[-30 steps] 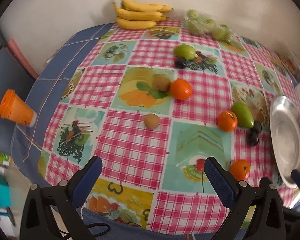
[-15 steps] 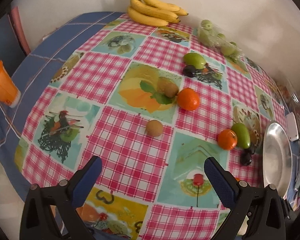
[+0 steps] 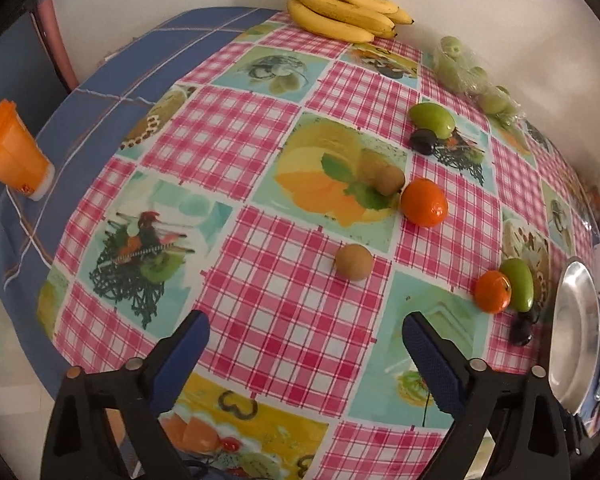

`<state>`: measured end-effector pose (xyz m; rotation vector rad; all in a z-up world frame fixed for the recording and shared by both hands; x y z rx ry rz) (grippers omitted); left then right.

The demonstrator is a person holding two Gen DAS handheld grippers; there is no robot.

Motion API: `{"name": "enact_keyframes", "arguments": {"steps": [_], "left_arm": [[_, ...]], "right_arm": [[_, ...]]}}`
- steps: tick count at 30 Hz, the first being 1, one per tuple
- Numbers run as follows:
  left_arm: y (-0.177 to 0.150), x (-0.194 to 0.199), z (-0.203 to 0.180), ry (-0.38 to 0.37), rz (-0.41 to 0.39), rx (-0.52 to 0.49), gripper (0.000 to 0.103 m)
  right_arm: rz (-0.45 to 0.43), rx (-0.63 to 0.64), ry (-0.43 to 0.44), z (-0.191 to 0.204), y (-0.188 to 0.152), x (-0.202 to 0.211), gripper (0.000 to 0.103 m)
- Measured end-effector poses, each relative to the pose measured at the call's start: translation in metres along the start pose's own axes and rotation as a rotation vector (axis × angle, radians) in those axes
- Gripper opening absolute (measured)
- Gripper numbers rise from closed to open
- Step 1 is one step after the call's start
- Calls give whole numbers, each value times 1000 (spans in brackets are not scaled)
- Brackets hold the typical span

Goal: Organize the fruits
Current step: 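Grasp the tangerine with the right tool while the left tool grasps the brown kiwi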

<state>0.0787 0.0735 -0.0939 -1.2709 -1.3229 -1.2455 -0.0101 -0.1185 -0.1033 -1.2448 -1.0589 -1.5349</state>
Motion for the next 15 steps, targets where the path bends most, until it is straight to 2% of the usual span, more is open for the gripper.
{"name": "enact_keyframes", "arguments": {"steps": [3,4,5,6,7,10,12,15], "left_arm": [[3,-3,-9,13,5,-27,91],[4,-4,-11,16,6,-37,91],[6,-5,-14,21,4,-46,90],[8,-5,-17,26,-1,-57,90],[9,-5,-18,29,-7,-63,90],[15,-5,-23,25,-19,-83,82],[18,-8,-27,24,-19,-96,81],[23,-10,-27,29,-22,-96,79]], "right_arm": [[11,9,3,1,0,-2,101],[14,11,3,2,0,-2,94],[19,12,3,3,1,-4,81],[24,14,3,3,1,-5,75],[31,15,2,4,1,-6,71],[37,24,0,6,2,-8,68],[38,32,1,8,2,-8,55],[54,38,10,11,2,-11,48]]}}
Point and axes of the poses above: each gripper's, at about its wrist camera, not at the fingertips, and x roughly against the way its jaws point, z to its left, y to its top, the point moved 7 cm from there along -x, roughly the way its jaws point, and after that the axes turned 15 degrees about z, right-handed, at the moved point
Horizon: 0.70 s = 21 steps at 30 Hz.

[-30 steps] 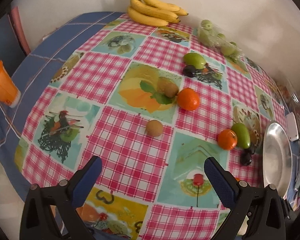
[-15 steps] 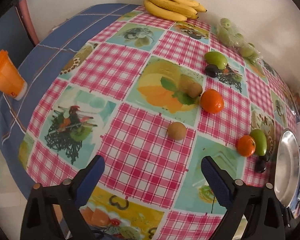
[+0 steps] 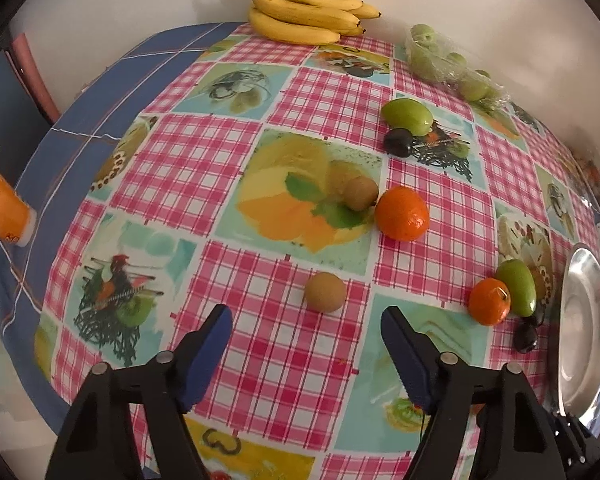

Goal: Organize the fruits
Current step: 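Grasp the tangerine with the right tool while the left tool grasps the brown kiwi, then carry the tangerine with the right tool while the left tool carries the kiwi into the steel bowl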

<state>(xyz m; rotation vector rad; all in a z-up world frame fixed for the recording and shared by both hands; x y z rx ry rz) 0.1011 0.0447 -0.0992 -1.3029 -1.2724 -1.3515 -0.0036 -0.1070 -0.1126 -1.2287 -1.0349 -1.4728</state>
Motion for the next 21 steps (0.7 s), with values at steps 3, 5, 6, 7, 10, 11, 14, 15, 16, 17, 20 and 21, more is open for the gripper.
{"name": "enact_keyframes", "arguments": {"steps": [3,5,6,7,10,11,14,15,16,17,20,21], "left_arm": [[3,-4,-2,-8,5,-6,68],[4,-8,-4,-9,11,-14,65],[4,-10,-5,-10,13,-20,64],[4,-11,-5,-10,14,-23,61],[6,-17,-7,-9,17,-31,47],[7,-18,-7,-10,18,-33,43],[8,-23,-8,-12,21,-36,37],[10,-24,-8,-16,19,-36,36],[10,-25,-9,-17,18,-37,35],[11,-25,-9,-13,15,-40,33],[12,-26,-11,-17,14,-47,27],[12,-26,-12,-21,13,-51,27]], "right_arm": [[3,11,15,4,-1,0,39],[-2,11,7,4,-1,2,38],[-1,9,10,3,-1,3,38],[-1,6,18,3,0,3,38],[-16,0,33,2,0,9,38],[-24,-4,38,2,1,12,38],[-35,-14,55,0,2,18,38],[-39,-16,56,0,3,19,38],[-45,-19,57,-1,4,21,38],[-50,-22,59,-1,5,22,38],[-60,-30,70,-2,7,27,38],[-65,-33,74,-3,8,28,38]]}}
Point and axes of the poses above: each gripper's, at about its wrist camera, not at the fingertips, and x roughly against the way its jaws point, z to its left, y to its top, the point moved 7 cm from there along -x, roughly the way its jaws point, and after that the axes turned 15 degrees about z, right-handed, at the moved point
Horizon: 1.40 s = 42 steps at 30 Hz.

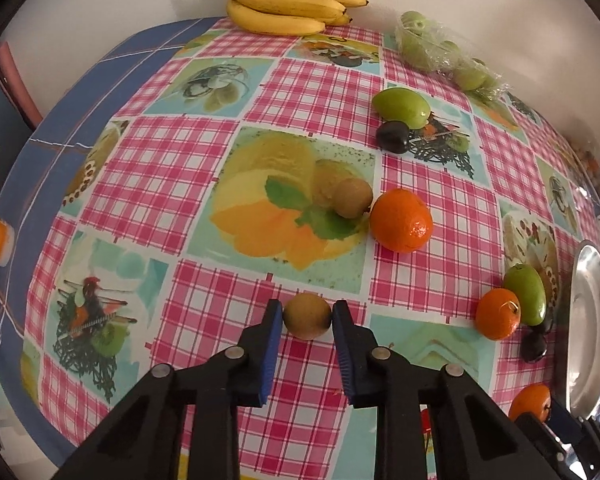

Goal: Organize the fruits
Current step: 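Carry the tangerine with the right tool while the left tool carries the kiwi into the steel bowl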

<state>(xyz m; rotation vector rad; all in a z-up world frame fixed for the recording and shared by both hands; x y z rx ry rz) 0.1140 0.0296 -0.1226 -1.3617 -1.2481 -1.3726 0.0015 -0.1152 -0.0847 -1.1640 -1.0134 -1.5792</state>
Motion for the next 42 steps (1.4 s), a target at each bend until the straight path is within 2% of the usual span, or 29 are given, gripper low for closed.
{"name": "enact_keyframes", "arguments": {"steps": [6,10,13,19,27,34,42], "left_arm": [[3,10,-2,9,-32,2,27],[3,9,-6,20,-16,9,27],[2,12,-10,0,1,35,27],[7,25,-35,-34,0,26,27],[11,49,-113,-125,-29,-91,27],[-9,55,-185,-157,-36,-232,27],[-39,43,-235,-185,-1,-334,27]], "right_arm": [[-27,-13,5,-1,6,7,38],[-41,-21,-17,-3,12,9,38],[-50,-35,-3,-6,18,12,38],[-74,-82,-29,-24,28,21,38],[-84,-214,-112,-78,32,32,38],[-66,-366,-124,-133,20,34,38],[-35,-507,-142,-190,-6,37,38]]}}
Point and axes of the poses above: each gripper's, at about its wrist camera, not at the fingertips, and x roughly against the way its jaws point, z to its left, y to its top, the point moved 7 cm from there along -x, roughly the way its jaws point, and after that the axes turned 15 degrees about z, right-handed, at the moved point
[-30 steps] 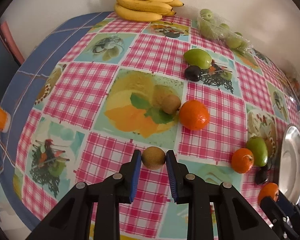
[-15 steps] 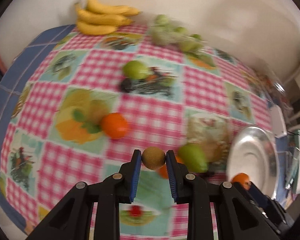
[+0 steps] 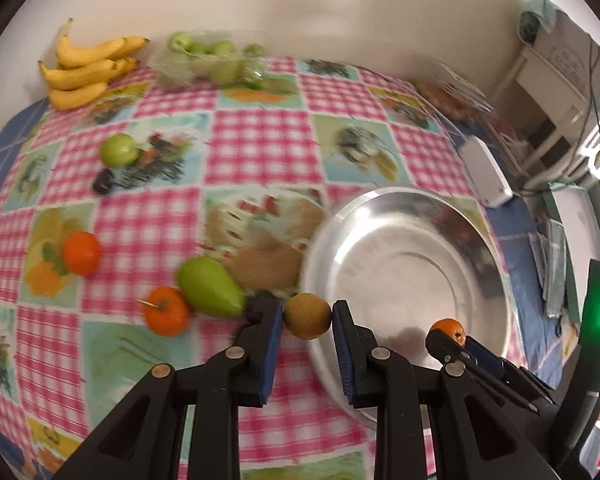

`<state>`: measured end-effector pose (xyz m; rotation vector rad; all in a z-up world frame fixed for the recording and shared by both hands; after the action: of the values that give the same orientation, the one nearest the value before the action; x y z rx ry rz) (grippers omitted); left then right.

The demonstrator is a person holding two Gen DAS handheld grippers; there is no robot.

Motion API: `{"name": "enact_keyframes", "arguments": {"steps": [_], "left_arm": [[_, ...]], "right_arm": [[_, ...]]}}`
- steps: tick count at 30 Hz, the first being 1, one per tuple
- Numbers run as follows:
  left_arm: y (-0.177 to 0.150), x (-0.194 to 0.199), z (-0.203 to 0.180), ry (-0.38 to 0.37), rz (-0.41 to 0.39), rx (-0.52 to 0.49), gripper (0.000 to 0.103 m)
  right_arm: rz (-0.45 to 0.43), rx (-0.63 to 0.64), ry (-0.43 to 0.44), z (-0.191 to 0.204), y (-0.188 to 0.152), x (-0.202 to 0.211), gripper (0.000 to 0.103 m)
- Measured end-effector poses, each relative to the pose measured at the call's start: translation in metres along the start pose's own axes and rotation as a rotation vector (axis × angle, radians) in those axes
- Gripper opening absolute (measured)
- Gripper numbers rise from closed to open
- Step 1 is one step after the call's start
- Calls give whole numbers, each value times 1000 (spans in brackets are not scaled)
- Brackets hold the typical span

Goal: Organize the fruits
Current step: 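Carry the tangerine with the right tool while the left tool carries the kiwi into the steel bowl, then open the right tool releasing the tangerine while the left tool releases the kiwi in the bowl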

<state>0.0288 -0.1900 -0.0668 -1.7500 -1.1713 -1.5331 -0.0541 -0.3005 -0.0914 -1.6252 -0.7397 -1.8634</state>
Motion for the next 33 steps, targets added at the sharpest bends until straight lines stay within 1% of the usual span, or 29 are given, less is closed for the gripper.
{"name": "enact_keyframes", "arguments": {"steps": [3,5,8,12,17,23,26,33], "left_arm": [[-7,-12,-16,-45,39,-8,27],[-9,-20,-23,-58,60,-15,28],[-12,-27,-28,-36,72,-36,28],[-17,-37,-35,-11,90,-71,28],[-20,-44,-36,-5,111,-73,28],[-18,-44,-35,-1,114,-78,29],[-17,-44,-36,-11,116,-86,30],[-16,-34,-29,-24,98,-59,30]], "right_arm": [[7,-33,-8,-19,0,-1,38],[16,-38,-25,-26,-3,-4,38],[38,-37,-23,-29,-6,-12,38],[33,-32,-31,-28,-8,-13,39],[34,-35,-21,-30,-10,-15,39],[33,-27,-9,-27,-10,-15,39],[26,-25,-10,-27,-8,-14,39],[-42,-28,17,-29,1,5,42]]}}
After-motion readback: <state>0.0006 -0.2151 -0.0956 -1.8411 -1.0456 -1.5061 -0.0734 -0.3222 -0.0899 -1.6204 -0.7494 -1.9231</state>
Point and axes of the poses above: each gripper's, at about its wrist camera, not at the fingertips, and x roughly against the way its jaws point, z to its left, y to its top, the point moved 7 cm from there along -x, roughly the way its jaws point, and after that the axes turned 15 degrees about z, right-handed, at the moved point
